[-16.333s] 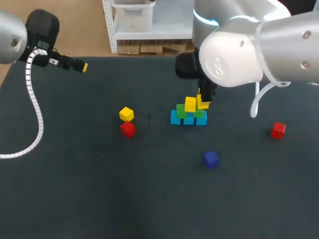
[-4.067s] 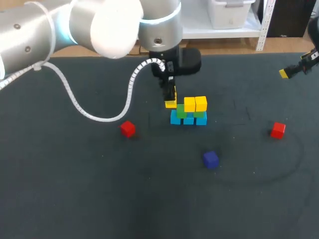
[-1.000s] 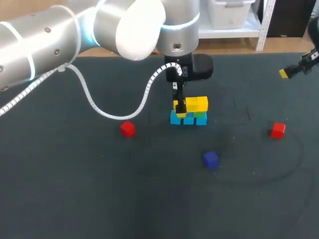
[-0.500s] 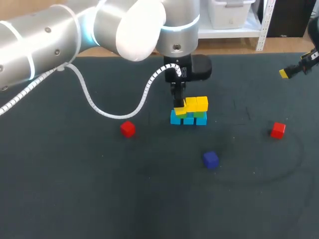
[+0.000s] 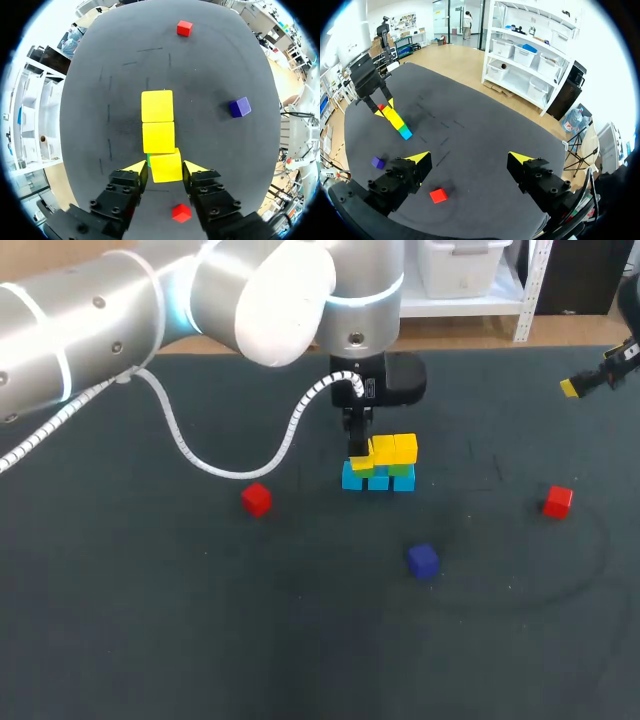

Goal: Place the blue cubes, place green cubes on the blue cubes, place the yellow cubes on the green cubes, then place the red cubes on the yellow cubes, and place purple cube on the red cubes.

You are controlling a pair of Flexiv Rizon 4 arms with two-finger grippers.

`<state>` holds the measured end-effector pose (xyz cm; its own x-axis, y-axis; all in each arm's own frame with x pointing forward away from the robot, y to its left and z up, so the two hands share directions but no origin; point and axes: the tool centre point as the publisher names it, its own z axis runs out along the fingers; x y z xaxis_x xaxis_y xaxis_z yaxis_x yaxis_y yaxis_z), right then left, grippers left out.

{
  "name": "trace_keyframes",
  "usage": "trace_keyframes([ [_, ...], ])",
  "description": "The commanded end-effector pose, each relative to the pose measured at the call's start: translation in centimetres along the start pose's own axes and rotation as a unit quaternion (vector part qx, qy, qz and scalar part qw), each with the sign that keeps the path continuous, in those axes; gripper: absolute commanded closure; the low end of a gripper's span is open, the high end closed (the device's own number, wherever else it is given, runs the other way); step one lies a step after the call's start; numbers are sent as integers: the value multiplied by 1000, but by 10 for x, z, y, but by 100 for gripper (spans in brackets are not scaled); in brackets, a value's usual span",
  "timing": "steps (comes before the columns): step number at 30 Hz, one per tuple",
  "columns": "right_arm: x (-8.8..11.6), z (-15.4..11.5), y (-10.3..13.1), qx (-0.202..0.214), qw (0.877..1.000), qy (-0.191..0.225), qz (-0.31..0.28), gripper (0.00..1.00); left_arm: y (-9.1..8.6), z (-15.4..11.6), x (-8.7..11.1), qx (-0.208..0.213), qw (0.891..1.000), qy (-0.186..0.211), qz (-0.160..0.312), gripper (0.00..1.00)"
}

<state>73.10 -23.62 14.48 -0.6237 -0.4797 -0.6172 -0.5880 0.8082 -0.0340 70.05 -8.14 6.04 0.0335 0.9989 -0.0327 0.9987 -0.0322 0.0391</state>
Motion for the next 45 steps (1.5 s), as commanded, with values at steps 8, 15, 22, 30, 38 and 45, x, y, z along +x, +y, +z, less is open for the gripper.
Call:
trace_keyframes([
  [8,0,-1,0,0,1000,1,0,0,-3,-1,0,-6,1000,5,7,61],
  [15,0,-1,0,0,1000,1,0,0,-3,-1,0,-6,1000,4,4,60],
  [22,0,-1,0,0,1000,1,0,0,-1,0,0,-11,1000,3,3,59],
  [30,0,-1,0,0,1000,1,0,0,2,0,0,-14,1000,3,4,62],
  [38,0,-1,0,0,1000,1,0,0,3,0,-1,-13,1000,3,4,65],
  [45,0,-1,0,0,1000,1,0,0,3,0,-1,-12,1000,3,6,54],
])
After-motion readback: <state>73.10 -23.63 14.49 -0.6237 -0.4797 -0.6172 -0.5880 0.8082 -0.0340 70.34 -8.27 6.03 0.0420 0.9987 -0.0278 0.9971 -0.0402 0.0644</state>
